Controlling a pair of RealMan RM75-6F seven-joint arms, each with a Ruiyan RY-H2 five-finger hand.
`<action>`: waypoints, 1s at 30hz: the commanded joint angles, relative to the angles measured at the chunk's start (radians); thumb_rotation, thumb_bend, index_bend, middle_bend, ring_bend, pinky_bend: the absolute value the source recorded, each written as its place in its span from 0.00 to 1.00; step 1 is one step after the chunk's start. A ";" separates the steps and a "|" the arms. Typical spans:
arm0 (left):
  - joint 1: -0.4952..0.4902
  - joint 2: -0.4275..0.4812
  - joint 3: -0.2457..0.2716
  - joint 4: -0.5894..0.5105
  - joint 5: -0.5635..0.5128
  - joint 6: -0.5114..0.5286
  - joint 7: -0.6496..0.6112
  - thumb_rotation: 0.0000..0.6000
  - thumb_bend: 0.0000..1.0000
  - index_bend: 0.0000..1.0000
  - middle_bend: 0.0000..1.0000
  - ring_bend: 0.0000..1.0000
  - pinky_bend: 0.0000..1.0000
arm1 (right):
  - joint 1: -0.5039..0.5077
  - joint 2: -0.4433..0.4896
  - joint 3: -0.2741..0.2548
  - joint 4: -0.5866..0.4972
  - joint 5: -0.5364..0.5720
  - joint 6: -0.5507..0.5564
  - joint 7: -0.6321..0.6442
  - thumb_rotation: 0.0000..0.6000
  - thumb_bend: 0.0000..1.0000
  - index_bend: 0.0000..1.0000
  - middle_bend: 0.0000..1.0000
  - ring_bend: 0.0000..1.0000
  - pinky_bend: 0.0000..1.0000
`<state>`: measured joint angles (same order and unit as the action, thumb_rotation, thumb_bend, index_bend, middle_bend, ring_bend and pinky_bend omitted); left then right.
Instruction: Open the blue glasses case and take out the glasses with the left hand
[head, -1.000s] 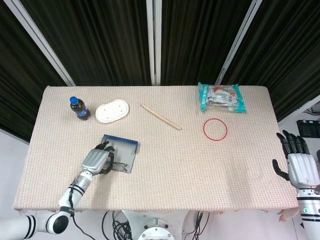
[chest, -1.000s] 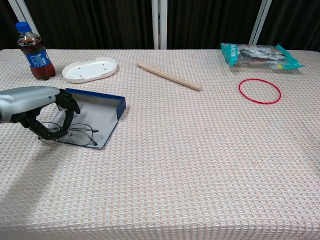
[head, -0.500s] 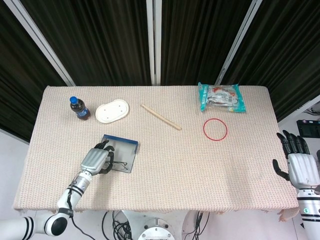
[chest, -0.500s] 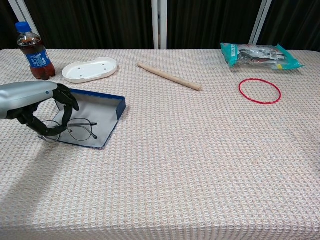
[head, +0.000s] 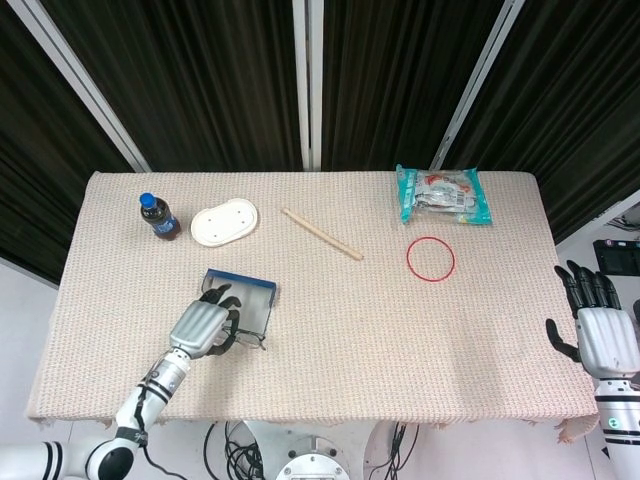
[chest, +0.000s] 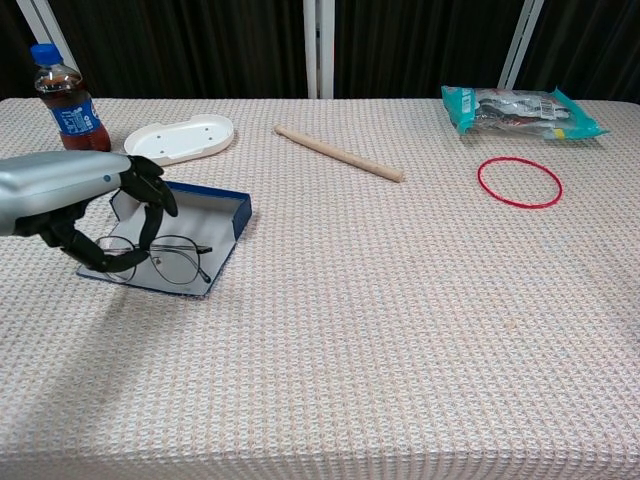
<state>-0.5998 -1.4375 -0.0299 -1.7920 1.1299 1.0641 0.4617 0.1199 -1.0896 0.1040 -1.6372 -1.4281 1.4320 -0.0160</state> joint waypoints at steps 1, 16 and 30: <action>-0.019 -0.024 0.000 -0.029 0.013 -0.002 0.047 1.00 0.48 0.76 0.25 0.02 0.16 | -0.002 -0.001 -0.001 0.004 -0.001 0.001 0.006 1.00 0.38 0.00 0.02 0.00 0.00; -0.190 -0.247 -0.067 -0.019 -0.114 -0.093 0.286 1.00 0.48 0.76 0.25 0.02 0.16 | -0.013 0.000 0.002 0.037 0.001 0.013 0.062 1.00 0.38 0.00 0.02 0.00 0.00; -0.245 -0.363 -0.076 0.123 -0.175 -0.075 0.302 1.00 0.47 0.71 0.24 0.02 0.16 | -0.022 0.003 0.002 0.076 0.003 0.012 0.113 1.00 0.38 0.00 0.02 0.00 0.00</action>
<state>-0.8425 -1.7989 -0.1063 -1.6734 0.9535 0.9908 0.7692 0.0980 -1.0865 0.1059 -1.5613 -1.4248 1.4443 0.0969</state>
